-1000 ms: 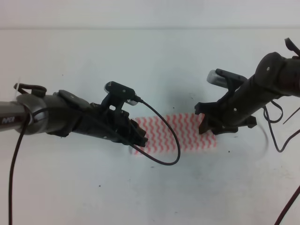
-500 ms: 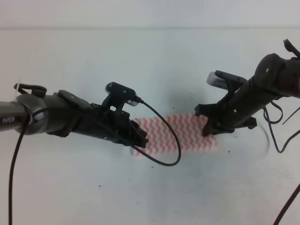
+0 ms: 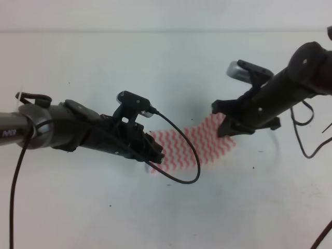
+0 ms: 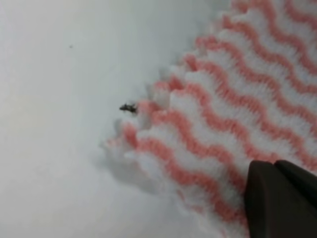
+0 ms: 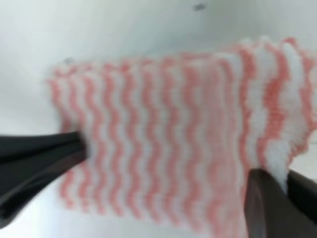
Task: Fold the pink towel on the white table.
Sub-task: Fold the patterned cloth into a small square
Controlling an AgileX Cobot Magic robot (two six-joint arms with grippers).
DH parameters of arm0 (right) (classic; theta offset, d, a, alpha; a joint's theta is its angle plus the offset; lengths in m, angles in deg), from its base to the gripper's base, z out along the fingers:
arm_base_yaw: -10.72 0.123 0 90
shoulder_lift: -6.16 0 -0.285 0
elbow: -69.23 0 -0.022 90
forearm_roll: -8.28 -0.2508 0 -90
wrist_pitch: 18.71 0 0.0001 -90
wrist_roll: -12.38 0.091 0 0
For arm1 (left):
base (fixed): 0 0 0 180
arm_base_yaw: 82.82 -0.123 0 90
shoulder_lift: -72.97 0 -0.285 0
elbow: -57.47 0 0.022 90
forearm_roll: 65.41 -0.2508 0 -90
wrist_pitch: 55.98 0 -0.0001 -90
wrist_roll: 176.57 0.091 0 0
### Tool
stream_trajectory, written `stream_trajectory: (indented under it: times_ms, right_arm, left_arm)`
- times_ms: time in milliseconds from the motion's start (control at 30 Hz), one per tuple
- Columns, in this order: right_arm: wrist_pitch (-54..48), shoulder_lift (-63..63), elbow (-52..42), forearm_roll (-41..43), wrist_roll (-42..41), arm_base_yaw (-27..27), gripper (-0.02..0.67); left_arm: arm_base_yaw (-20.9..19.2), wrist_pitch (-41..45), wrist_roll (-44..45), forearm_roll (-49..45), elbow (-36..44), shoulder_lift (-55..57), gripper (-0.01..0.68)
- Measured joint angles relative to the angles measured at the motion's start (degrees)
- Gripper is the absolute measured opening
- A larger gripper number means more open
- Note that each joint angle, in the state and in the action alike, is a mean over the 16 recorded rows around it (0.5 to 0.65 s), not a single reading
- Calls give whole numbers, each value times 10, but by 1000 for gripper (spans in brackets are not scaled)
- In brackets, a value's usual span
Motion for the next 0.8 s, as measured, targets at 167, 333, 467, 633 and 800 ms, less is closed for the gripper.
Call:
stream_trajectory:
  times_ms: [167,333,467,633,800]
  right_arm:
    - [6,2,5,-11,-9,23,-13]
    - [17,-3,9,-16,-15,45,-12]
    - [23,-8,12,-16,-15,55,-12]
    - [26,-12,13,-16,-15,58,-12]
    - [28,-12,13,-15,-16,58,-11]
  left_arm:
    - [0,1,3,0,1,-2,-5]
    - [0,2,8,-1,1,-12,-5]
    - [0,13,9,-9,1,-27,-4]
    - [-1,41,7,-24,3,-44,-4]
    - [-2,70,-3,-43,4,-46,-4]
